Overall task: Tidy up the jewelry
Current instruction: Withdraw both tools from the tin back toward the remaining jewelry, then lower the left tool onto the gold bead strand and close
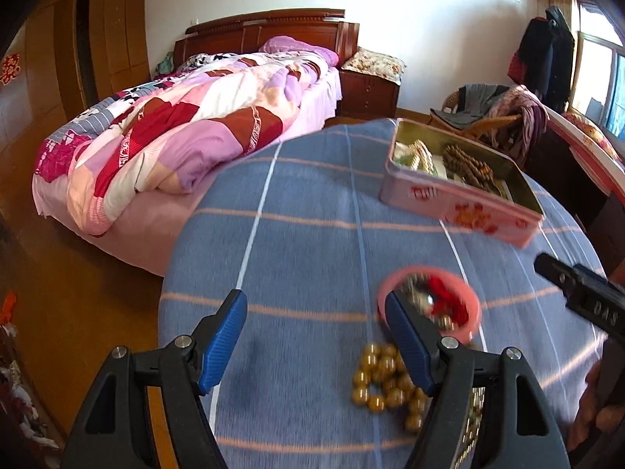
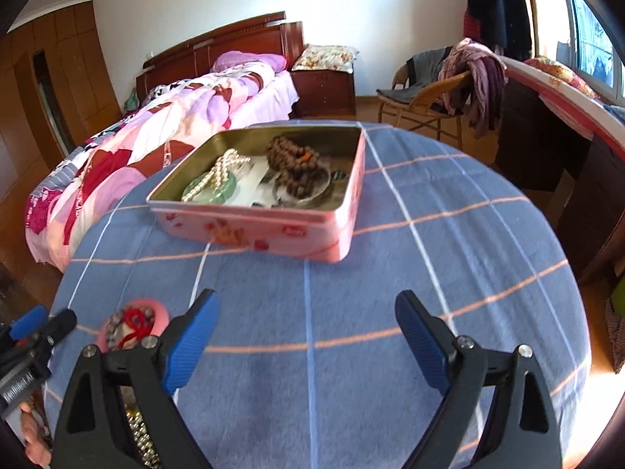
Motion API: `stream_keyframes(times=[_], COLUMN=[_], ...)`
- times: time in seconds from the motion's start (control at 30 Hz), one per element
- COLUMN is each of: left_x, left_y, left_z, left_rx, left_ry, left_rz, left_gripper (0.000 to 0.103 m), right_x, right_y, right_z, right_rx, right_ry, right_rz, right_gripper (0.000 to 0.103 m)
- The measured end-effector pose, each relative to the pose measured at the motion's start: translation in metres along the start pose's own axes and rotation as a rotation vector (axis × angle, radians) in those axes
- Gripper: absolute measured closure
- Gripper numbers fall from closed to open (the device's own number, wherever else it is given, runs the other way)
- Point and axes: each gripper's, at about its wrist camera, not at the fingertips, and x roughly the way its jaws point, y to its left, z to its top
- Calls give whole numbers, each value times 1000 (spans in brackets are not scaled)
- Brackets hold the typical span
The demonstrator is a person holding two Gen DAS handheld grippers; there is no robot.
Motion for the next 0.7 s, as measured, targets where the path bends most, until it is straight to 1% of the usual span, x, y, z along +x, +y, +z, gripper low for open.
stream_keyframes(times=[0.13,0.2,0.3,0.4,0.53,0.7], left_x=[-8,-10,-15,-18,-20,-22], left_y=[0,1,-1,-6,-17,-21], left_z=[-11,-15,-21,-28,-35,-39], left_rx=[32,42,72,107,165,187], left_ry=[1,8,11,19,28,34], left_rz=[3,-11,-47,-86,-82,-100], left_gripper=[30,30,30,30,30,30], right_x=[-4,-3,-5,-9,-12,-16], right_y=[3,2,1,-1,2,3], right_z=[-8,-13,-19,-22,-27,-30], right_rx=[-22,-20,-13,-5,-20,-34], right_ry=[10,40,58,56,69,72], right_rz=[-14,-7,-3,6,8,9], right_gripper=[10,10,10,10,10,10])
